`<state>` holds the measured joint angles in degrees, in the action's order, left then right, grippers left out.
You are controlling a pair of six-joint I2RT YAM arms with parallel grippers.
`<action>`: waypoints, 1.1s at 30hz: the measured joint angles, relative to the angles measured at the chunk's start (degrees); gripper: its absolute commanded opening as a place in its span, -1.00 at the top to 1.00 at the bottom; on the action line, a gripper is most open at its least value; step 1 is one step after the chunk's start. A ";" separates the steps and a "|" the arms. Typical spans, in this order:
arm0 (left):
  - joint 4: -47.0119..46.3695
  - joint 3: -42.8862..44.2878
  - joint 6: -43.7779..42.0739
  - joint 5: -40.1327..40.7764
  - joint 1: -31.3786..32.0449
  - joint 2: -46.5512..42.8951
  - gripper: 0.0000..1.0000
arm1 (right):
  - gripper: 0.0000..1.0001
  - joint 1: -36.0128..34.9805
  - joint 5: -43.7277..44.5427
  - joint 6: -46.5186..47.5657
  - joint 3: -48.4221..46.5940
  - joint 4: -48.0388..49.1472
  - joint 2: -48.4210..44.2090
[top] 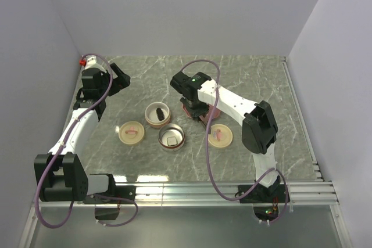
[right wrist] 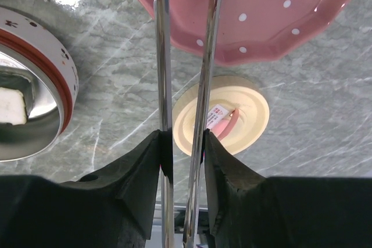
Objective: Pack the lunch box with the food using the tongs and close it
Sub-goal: Pick up the food using the clamp, then place the food into the lunch box
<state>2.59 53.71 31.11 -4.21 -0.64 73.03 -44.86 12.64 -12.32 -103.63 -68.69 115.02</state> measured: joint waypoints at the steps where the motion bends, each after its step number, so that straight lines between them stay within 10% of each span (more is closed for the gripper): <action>1: 0.00 0.00 0.00 0.00 0.00 0.00 -0.99 | 0.50 0.00 0.04 0.00 0.00 -0.02 0.00; 33: -0.02 0.00 0.04 -0.07 0.00 0.00 -0.99 | 0.67 2.62 -0.90 2.23 -13.40 -3.13 -2.47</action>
<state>2.57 53.71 31.16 -4.27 -0.64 73.03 -42.24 11.75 -10.09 -117.03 -71.81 112.55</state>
